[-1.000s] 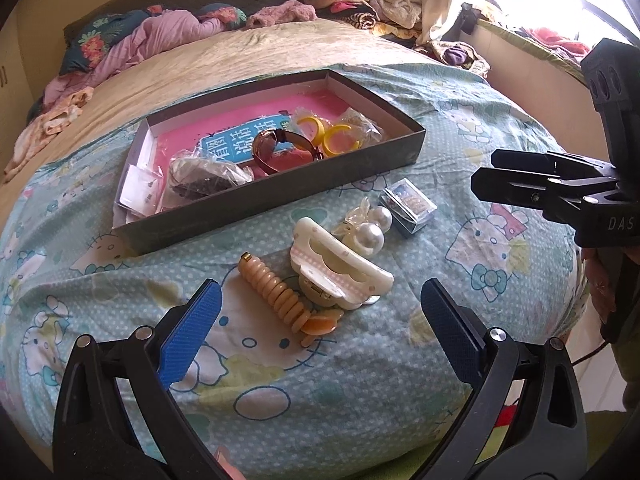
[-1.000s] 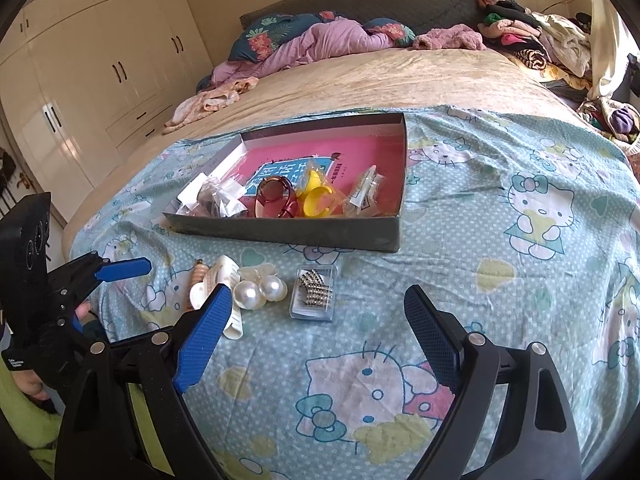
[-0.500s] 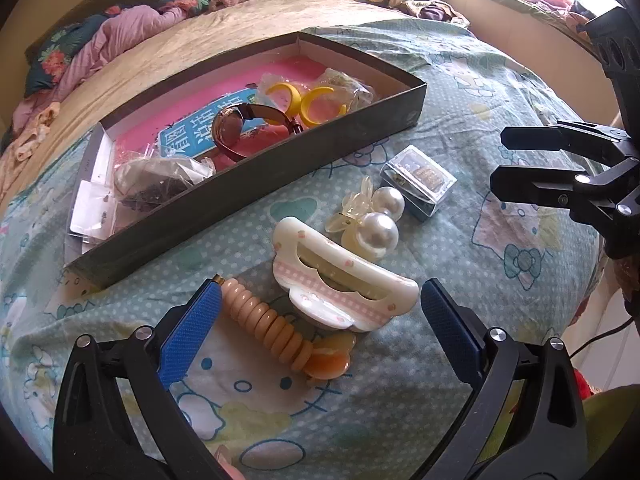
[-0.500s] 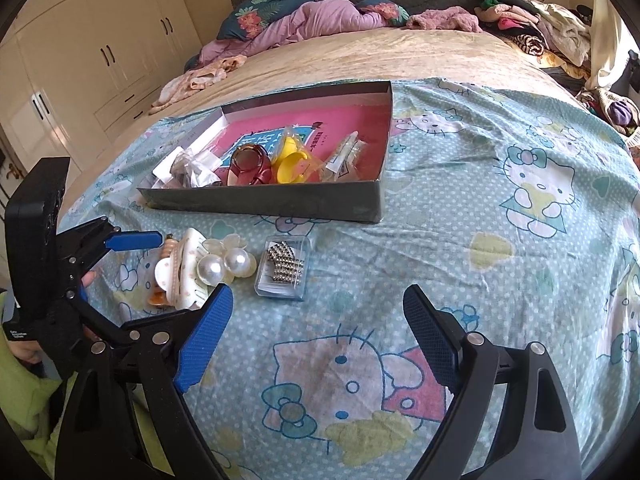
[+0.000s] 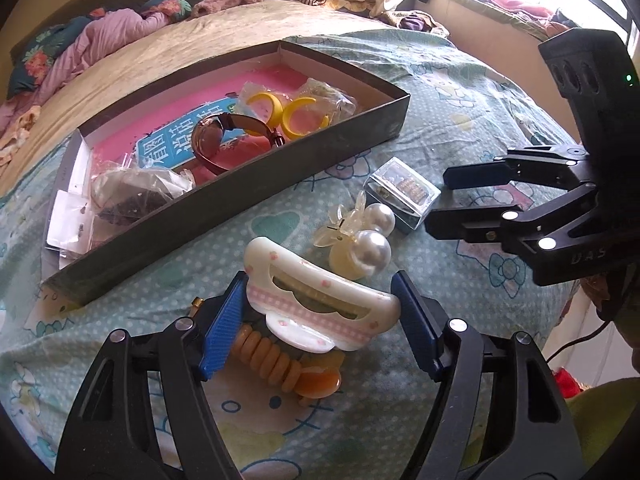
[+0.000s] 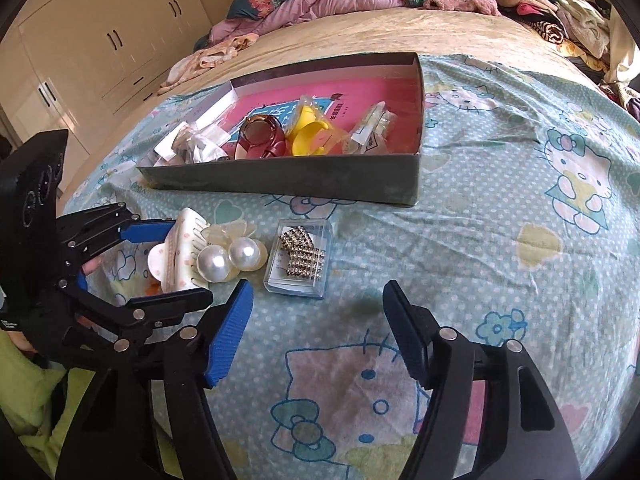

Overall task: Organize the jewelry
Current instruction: 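Grasp the clear box of rhinestone clips with the right tool, then carry the claw clip with the left tool while the right tool carries the rhinestone box into the pink box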

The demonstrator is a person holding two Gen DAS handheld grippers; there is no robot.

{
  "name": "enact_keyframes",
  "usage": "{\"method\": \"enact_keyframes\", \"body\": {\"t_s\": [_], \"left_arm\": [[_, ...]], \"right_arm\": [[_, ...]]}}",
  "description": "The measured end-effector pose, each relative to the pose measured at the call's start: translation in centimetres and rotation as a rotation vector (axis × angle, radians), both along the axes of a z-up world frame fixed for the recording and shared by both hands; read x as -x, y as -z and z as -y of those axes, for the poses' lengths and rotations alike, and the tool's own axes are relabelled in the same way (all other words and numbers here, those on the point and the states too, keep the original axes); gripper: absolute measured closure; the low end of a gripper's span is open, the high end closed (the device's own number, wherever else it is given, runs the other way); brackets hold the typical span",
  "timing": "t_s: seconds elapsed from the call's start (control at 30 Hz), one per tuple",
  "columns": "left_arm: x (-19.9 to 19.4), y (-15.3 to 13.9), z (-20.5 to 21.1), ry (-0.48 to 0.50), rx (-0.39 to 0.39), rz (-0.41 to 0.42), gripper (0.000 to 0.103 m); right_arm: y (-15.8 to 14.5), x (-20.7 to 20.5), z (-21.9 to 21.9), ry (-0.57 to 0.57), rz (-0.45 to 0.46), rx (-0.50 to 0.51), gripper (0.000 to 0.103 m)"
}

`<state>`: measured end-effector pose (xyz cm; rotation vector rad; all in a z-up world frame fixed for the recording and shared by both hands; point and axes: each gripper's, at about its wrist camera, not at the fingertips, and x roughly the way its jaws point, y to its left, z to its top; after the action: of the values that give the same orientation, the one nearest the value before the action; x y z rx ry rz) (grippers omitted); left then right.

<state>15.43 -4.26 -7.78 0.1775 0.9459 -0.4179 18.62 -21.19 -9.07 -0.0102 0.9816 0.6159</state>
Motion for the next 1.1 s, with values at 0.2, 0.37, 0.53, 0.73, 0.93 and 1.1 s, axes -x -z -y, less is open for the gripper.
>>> {"method": "enact_keyframes", "body": {"t_s": [0.2,0.37,0.53,0.73,0.93,1.1], "left_arm": [[0.9,-1.8,-1.0,-0.029,0.048,0.042,0.039],[1.1,-3.1,-1.8,-0.058,0.081,0.073,0.039],[1.3,-4.3,-2.7,-0.098,0.089,0.110,0.039],[1.7,-5.6,-4.3,-0.156,0.104,0.146,0.039],[2.2,-6.9,-6.1,-0.219,0.120,0.175,0.039],[2.2,-7.8,-7.6,-0.272,0.124,0.200,0.039]], "right_arm": [[0.8,-0.5,-1.6,-0.022,0.029,0.021,0.063],[0.6,-0.5,-2.0,-0.034,0.073,0.035,0.070],[-0.9,-0.1,-1.0,-0.004,0.111,0.004,0.070],[-3.6,0.4,-0.1,0.011,0.162,-0.037,0.070],[-5.8,0.8,-0.8,-0.006,0.207,-0.065,0.070],[-7.1,0.8,-1.5,-0.021,0.234,-0.083,0.070]]}}
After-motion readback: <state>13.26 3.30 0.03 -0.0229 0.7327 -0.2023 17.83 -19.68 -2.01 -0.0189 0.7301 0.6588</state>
